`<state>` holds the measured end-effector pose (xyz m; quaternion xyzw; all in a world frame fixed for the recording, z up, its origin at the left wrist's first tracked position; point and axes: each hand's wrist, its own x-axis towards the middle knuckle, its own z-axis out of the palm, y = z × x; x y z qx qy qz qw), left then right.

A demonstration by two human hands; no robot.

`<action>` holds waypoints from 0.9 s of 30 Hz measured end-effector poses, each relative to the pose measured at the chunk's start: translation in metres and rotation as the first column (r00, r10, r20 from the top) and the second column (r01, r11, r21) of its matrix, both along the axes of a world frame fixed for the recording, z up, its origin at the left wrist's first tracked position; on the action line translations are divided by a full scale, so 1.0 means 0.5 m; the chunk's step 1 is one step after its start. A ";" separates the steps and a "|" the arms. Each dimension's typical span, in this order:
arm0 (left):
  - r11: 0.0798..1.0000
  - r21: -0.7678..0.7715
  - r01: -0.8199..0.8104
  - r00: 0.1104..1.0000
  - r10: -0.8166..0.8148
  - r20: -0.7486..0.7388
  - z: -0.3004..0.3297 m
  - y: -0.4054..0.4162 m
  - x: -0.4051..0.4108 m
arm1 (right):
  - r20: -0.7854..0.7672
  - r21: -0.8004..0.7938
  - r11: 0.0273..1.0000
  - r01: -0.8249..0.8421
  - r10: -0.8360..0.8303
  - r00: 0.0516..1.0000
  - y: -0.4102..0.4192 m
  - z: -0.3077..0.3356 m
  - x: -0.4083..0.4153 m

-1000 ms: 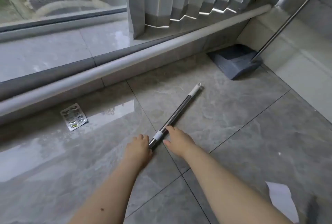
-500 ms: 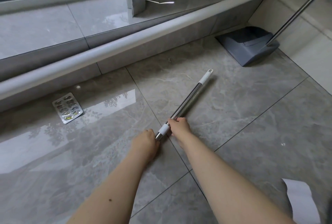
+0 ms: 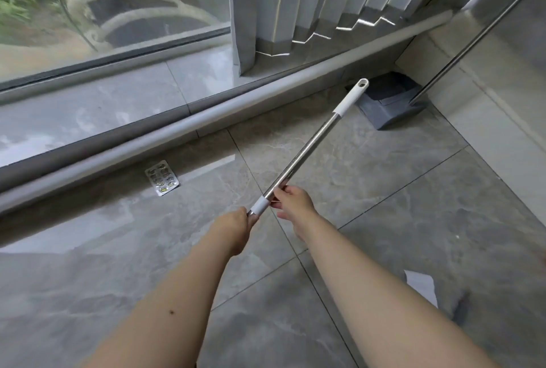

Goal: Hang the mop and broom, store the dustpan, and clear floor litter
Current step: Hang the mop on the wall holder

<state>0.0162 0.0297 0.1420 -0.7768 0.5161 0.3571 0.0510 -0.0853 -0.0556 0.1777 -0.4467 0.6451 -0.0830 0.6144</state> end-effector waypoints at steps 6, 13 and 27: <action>0.992 0.001 -0.125 0.988 0.125 -0.089 0.255 0.070 0.017 | 0.060 -0.019 0.988 -0.152 0.153 0.986 0.040 0.281 -0.001; 0.983 0.006 -0.186 0.976 0.185 -0.117 0.635 0.057 0.025 | 0.133 -0.182 0.959 -0.218 0.243 0.961 0.023 0.689 0.003; 0.983 -0.181 0.022 0.971 -0.064 -0.232 1.268 -0.043 0.010 | 0.289 -0.514 0.833 -0.203 0.392 0.874 0.011 1.352 -0.046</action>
